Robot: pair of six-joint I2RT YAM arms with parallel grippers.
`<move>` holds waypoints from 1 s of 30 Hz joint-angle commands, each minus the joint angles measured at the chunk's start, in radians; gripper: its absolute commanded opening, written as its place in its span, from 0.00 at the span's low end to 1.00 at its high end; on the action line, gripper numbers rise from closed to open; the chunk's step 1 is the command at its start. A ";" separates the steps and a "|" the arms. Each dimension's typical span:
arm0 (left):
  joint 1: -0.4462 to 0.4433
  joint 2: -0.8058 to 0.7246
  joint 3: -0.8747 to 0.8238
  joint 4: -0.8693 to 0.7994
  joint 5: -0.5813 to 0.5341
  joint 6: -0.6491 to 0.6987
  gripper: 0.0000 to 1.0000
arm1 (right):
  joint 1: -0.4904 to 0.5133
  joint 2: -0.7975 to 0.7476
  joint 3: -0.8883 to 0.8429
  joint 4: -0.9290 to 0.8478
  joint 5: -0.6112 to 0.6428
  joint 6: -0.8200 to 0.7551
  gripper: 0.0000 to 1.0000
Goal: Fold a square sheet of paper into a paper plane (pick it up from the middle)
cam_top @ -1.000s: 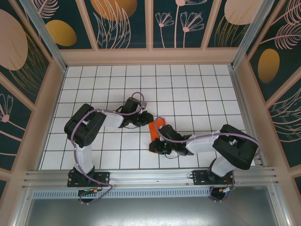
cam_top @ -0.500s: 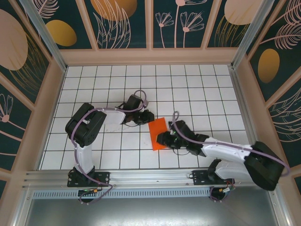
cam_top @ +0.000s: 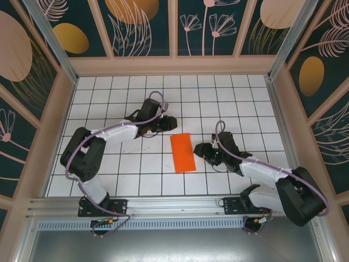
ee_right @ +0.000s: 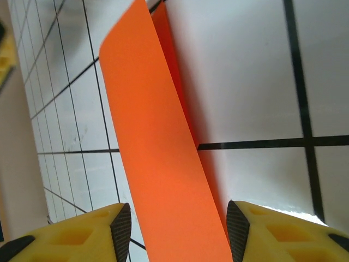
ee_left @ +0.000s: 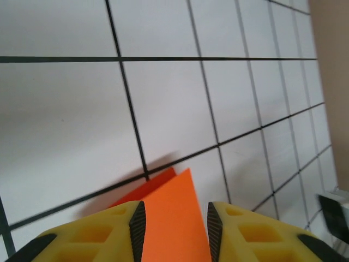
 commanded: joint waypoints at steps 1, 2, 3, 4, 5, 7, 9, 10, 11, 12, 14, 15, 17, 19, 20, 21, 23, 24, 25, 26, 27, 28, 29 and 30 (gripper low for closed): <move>-0.004 -0.078 -0.082 0.034 0.047 -0.022 0.40 | -0.004 0.064 0.051 0.063 -0.068 -0.055 0.53; -0.006 -0.092 -0.105 0.050 0.067 -0.035 0.40 | -0.005 0.086 0.059 0.066 -0.074 -0.061 0.53; -0.010 -0.101 -0.124 0.071 0.091 -0.045 0.40 | -0.005 0.110 0.068 0.074 -0.085 -0.069 0.53; -0.013 -0.107 -0.138 0.088 0.112 -0.058 0.41 | -0.005 0.134 0.076 0.085 -0.098 -0.074 0.53; -0.015 -0.107 -0.147 0.099 0.124 -0.066 0.41 | -0.005 0.151 0.085 0.089 -0.101 -0.077 0.53; -0.023 -0.097 -0.159 0.124 0.148 -0.079 0.41 | -0.004 0.185 0.099 0.090 -0.100 -0.082 0.53; -0.029 -0.083 -0.167 0.147 0.157 -0.095 0.40 | -0.004 0.208 0.106 0.099 -0.106 -0.084 0.53; -0.030 -0.073 -0.169 0.156 0.158 -0.100 0.40 | -0.004 0.217 0.107 0.105 -0.111 -0.085 0.53; -0.032 -0.061 -0.168 0.160 0.159 -0.103 0.40 | -0.005 0.229 0.108 0.111 -0.116 -0.085 0.53; -0.033 -0.048 -0.166 0.161 0.161 -0.103 0.39 | -0.005 0.237 0.110 0.116 -0.122 -0.084 0.53; -0.035 -0.032 -0.167 0.166 0.163 -0.106 0.39 | -0.004 0.247 0.108 0.135 -0.137 -0.082 0.52; -0.035 -0.027 -0.169 0.169 0.162 -0.105 0.39 | -0.005 0.250 0.106 0.150 -0.148 -0.079 0.51; -0.035 -0.029 -0.177 0.180 0.162 -0.106 0.38 | -0.005 0.260 0.107 0.174 -0.168 -0.077 0.48; -0.036 -0.035 -0.187 0.189 0.160 -0.105 0.38 | -0.005 0.268 0.116 0.175 -0.165 -0.080 0.44; -0.035 -0.041 -0.194 0.196 0.159 -0.105 0.38 | -0.004 0.274 0.120 0.175 -0.162 -0.082 0.42; -0.037 -0.049 -0.201 0.199 0.158 -0.104 0.38 | -0.005 0.283 0.127 0.175 -0.162 -0.087 0.41; -0.037 -0.064 -0.217 0.200 0.149 -0.096 0.38 | -0.005 0.306 0.139 0.179 -0.166 -0.089 0.36; -0.037 -0.075 -0.227 0.199 0.142 -0.092 0.39 | -0.004 0.318 0.143 0.189 -0.166 -0.085 0.34; -0.038 -0.084 -0.235 0.196 0.135 -0.086 0.38 | -0.004 0.328 0.146 0.197 -0.169 -0.079 0.33; -0.037 -0.095 -0.243 0.191 0.126 -0.082 0.39 | -0.005 0.341 0.151 0.207 -0.169 -0.075 0.30; -0.037 -0.106 -0.252 0.185 0.115 -0.078 0.39 | -0.005 0.350 0.154 0.216 -0.170 -0.067 0.27; -0.037 -0.115 -0.259 0.180 0.105 -0.074 0.39 | -0.005 0.356 0.156 0.224 -0.169 -0.062 0.26; -0.037 -0.125 -0.266 0.175 0.094 -0.070 0.39 | -0.005 0.361 0.158 0.235 -0.167 -0.052 0.24; -0.037 -0.134 -0.274 0.170 0.084 -0.069 0.39 | -0.004 0.364 0.157 0.250 -0.164 -0.041 0.21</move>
